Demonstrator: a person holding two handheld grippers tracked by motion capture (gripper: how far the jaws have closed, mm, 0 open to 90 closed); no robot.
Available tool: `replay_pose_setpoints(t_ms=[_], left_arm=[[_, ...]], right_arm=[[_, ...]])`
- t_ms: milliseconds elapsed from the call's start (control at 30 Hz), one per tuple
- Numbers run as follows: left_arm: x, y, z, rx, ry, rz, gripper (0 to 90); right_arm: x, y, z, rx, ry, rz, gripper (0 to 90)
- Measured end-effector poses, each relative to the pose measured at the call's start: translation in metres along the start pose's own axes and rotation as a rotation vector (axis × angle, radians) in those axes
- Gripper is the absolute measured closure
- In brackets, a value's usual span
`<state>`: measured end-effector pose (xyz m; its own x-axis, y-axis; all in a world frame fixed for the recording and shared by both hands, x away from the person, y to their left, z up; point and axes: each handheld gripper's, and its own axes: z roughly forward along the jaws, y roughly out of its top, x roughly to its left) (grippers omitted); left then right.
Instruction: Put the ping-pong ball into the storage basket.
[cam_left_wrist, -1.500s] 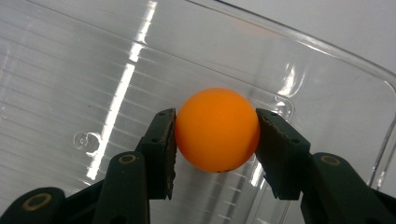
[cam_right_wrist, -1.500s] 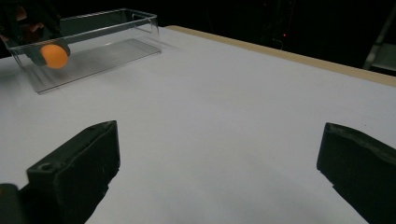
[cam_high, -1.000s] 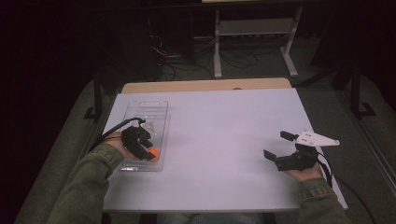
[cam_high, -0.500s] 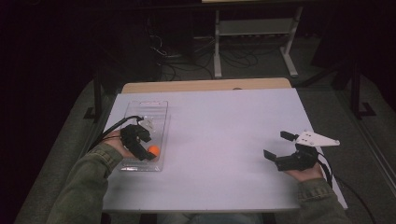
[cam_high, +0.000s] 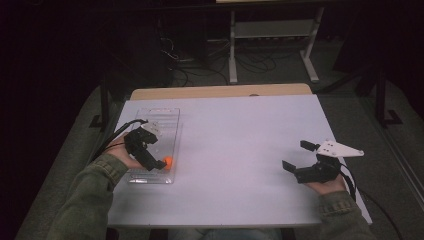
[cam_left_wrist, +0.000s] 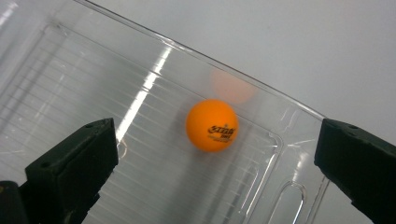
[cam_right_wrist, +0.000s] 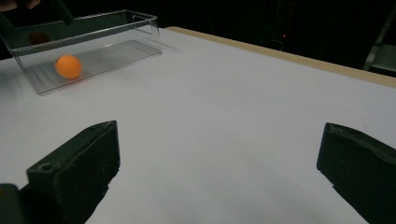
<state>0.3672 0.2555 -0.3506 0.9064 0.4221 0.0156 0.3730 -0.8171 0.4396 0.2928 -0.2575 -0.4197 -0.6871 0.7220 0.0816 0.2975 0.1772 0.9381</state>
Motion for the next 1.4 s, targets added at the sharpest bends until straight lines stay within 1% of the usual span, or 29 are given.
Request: replay_pose_setpoints(t_ms=[167, 300, 467, 567, 600, 633, 700, 833, 1000, 1067, 1167, 1400], left_arm=[[-0.003, 0.002, -0.007, -0.033, 0.012, 0.003, 0.0], [-0.004, 0.002, -0.010, -0.050, 0.022, 0.008, 0.0], [-0.006, -0.001, -0.016, -0.104, 0.035, -0.010, 0.0], [-0.007, -0.004, -0.019, -0.124, 0.042, -0.017, 0.0], [-0.007, -0.004, -0.019, -0.124, 0.042, -0.017, 0.0], [-0.007, -0.007, -0.022, -0.144, 0.052, -0.021, 0.0], [-0.008, -0.010, -0.024, -0.168, 0.062, -0.025, 0.0], [-0.009, -0.017, -0.027, -0.208, 0.099, -0.033, 0.0], [-0.010, -0.026, -0.031, -0.251, 0.110, -0.054, 0.0], [-0.009, -0.027, -0.033, -0.257, 0.109, -0.057, 0.0], [-0.010, -0.034, -0.035, -0.289, 0.116, -0.082, 0.0], [-0.012, -0.046, -0.037, -0.331, 0.139, -0.107, 0.0]], right_arm=[[0.000, 0.000, 0.000, -0.002, -0.002, 0.000, 0.0], [0.000, 0.000, 0.000, -0.002, -0.001, 0.000, 0.0], [0.000, 0.000, 0.000, -0.003, -0.002, 0.001, 0.0], [0.000, 0.000, 0.000, -0.002, -0.002, 0.000, 0.0], [0.000, 0.000, 0.000, -0.002, -0.002, 0.000, 0.0], [0.000, 0.000, 0.000, -0.002, -0.002, 0.001, 0.0], [0.000, 0.000, 0.000, -0.002, -0.002, -0.001, 0.0], [0.000, 0.000, -0.001, -0.004, -0.006, -0.001, 0.0], [0.000, 0.000, -0.001, -0.007, -0.007, -0.004, 0.0], [0.000, 0.000, -0.001, -0.005, -0.007, -0.004, 0.0], [0.000, 0.000, -0.001, -0.006, -0.007, -0.003, 0.0], [0.001, 0.000, -0.001, -0.006, -0.007, -0.007, 0.0]])
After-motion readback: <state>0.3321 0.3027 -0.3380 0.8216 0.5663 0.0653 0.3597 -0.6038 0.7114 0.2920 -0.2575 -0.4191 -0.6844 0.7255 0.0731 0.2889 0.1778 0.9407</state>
